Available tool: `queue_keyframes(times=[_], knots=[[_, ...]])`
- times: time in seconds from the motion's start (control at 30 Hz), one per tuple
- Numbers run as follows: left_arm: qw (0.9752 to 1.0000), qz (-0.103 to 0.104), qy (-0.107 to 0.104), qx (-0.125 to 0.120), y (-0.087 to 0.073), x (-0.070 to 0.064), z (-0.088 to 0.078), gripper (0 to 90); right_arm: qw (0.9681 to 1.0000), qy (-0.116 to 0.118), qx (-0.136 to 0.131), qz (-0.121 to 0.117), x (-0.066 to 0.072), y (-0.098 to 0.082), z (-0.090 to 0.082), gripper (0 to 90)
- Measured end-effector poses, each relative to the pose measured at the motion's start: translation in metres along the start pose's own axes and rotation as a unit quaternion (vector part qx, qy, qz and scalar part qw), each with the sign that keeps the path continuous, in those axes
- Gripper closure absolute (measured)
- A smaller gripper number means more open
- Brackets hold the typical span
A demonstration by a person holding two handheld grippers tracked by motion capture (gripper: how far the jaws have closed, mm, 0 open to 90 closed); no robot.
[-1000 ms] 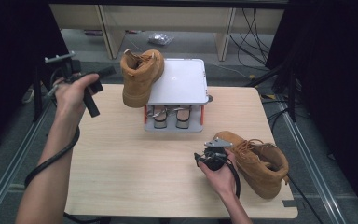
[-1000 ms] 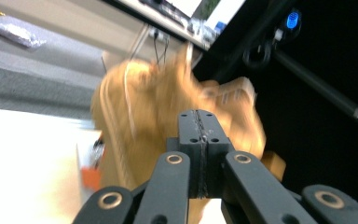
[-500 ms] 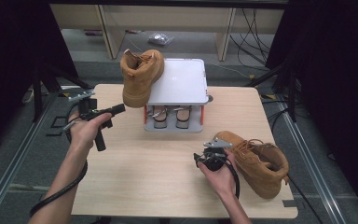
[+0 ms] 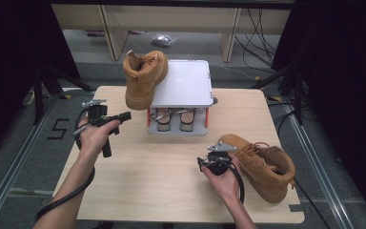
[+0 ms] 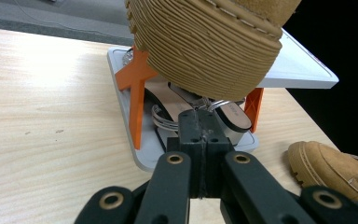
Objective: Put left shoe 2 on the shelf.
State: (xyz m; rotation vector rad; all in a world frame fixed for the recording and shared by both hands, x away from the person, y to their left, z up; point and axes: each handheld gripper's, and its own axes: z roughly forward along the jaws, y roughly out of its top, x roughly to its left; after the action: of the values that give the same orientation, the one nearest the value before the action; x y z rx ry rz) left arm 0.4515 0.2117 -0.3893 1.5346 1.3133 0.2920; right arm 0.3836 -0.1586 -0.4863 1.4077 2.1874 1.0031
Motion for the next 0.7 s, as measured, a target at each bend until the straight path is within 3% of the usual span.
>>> queue_keyframes(times=[0.1,0.57,0.7], knots=[[1.0000,0.000,0.000,-0.001,0.0011,-0.0009,0.0017,89.7,0.9999,0.000,0.002,0.010,0.0014,-0.0003,-0.0002,50.5],[1.0000,0.002,0.006,0.005,0.0072,-0.0052,0.0042,89.8,1.0000,-0.001,0.002,0.002,0.0004,-0.0004,0.0004,50.4],[1.0000,-0.002,-0.004,0.004,0.0088,-0.0087,0.0055,89.8,1.0000,-0.003,0.004,0.004,0.0014,-0.0004,-0.0002,50.4]])
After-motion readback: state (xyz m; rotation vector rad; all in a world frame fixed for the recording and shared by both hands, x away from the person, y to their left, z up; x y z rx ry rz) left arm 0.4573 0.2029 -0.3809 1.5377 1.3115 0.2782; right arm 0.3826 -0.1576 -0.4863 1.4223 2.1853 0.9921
